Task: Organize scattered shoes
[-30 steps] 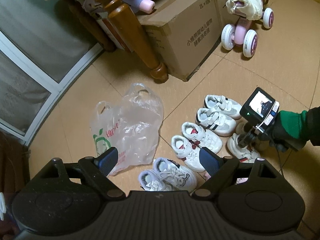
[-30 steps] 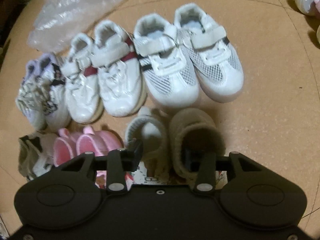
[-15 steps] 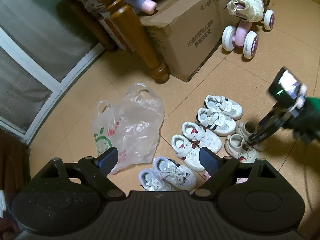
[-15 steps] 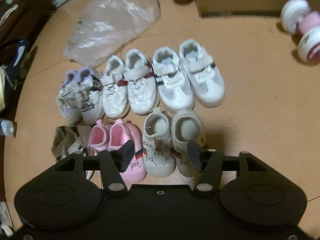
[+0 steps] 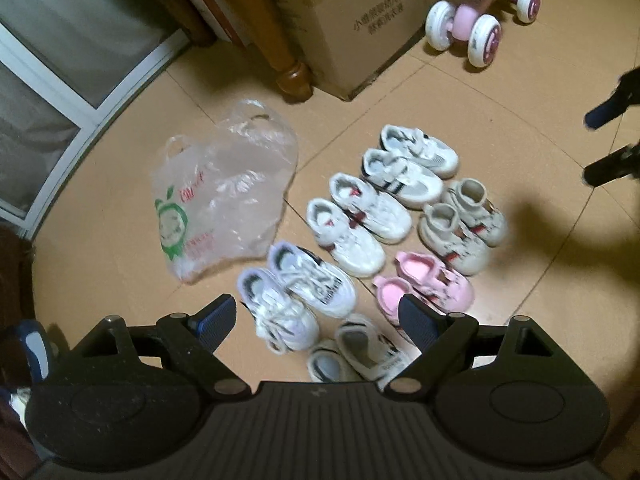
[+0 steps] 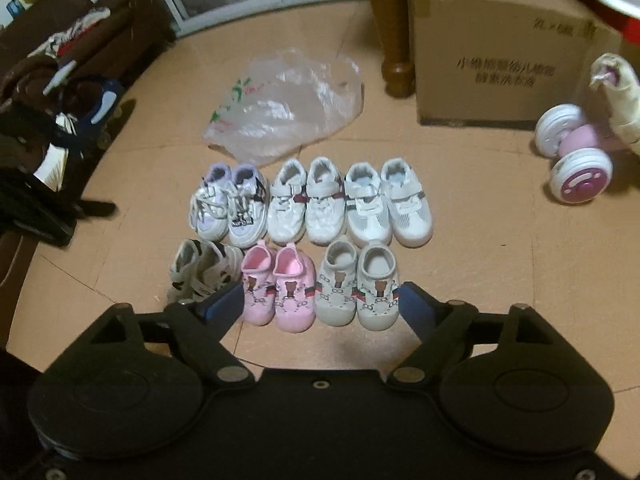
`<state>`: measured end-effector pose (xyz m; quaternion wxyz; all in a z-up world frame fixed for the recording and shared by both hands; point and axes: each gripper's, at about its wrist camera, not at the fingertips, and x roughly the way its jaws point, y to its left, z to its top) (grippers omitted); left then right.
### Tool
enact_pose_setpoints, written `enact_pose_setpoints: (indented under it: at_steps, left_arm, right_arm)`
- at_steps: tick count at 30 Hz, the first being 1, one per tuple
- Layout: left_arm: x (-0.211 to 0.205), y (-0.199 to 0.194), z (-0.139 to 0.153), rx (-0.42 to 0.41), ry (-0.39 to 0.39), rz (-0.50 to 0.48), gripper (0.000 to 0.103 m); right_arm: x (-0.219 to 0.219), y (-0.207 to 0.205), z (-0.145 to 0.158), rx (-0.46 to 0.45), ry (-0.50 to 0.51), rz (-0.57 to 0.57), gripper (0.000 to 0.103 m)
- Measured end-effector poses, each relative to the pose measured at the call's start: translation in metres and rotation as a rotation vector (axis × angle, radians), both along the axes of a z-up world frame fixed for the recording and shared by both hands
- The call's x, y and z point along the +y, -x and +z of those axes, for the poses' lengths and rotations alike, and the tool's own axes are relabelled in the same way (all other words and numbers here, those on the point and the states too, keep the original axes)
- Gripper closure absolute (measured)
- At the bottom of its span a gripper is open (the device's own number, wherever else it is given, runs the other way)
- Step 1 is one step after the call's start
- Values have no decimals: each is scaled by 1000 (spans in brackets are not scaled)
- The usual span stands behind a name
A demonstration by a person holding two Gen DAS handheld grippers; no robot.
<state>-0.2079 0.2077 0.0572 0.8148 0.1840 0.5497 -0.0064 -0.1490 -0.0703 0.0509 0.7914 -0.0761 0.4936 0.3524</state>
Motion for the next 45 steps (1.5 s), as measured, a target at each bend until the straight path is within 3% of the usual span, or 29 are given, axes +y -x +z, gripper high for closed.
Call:
enact_pose_setpoints:
  at_steps: [4,11,16,20,26,38,45]
  left_arm:
    - [-21,15,1,-38,72,39,14]
    - [-64,62,8,-218,209,280,14]
    - [-85,86,8,-280,230,410,14]
    - [-98,98,-3,-248,195,459,14]
    - [-89,120,-7,-267,246,590,14]
    - [-98,125,-2,-269,154,587,14]
    - [-92,127,-3,-278,162,617,14]
  right_arm:
    - [-6,27,6,-58,36,9,9]
    - [-12,40,7,-41,3,15,9]
    - [-14,44,10,-37,-32,18,9]
    - [-10,51,11,-51,-33,29,9]
    - [-4,67,8,-66,-20,51,9]
    - [0,77,3,-71,-16,37,9]
    - [2,75,1,-66,-24,29,9]
